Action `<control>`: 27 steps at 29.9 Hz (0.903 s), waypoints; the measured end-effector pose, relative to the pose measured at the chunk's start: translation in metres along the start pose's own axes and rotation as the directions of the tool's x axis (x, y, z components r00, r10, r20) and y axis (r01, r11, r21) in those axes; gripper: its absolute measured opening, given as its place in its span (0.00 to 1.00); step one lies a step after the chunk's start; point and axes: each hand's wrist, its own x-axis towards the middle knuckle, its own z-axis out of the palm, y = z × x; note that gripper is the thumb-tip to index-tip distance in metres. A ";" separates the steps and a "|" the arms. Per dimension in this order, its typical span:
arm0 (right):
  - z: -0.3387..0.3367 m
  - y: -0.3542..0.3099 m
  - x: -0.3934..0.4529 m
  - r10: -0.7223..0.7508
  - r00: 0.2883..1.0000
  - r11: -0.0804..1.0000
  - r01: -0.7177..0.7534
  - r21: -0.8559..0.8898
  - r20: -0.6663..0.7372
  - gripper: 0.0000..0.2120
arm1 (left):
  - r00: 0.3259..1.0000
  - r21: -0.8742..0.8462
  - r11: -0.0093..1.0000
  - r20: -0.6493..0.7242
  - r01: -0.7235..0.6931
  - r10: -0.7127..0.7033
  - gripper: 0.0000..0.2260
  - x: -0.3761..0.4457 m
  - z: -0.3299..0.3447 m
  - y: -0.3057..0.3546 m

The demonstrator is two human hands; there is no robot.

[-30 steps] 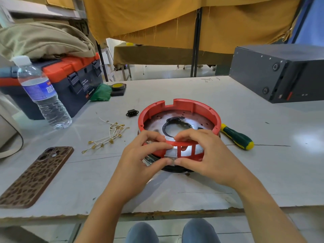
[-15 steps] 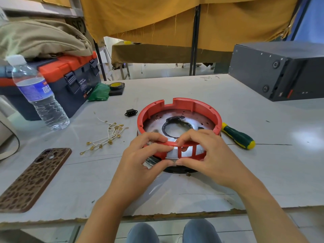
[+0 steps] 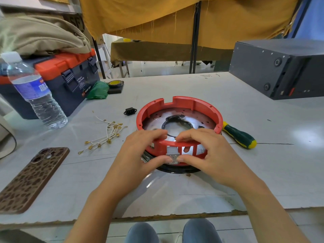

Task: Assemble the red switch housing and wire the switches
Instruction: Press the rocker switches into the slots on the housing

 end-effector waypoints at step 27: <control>-0.004 -0.006 0.005 0.052 0.999 0.998 -0.052 -0.033 -0.006 0.06 | 0.995 -0.203 0.978 0.081 -0.046 0.063 0.12 0.020 -0.001 -0.017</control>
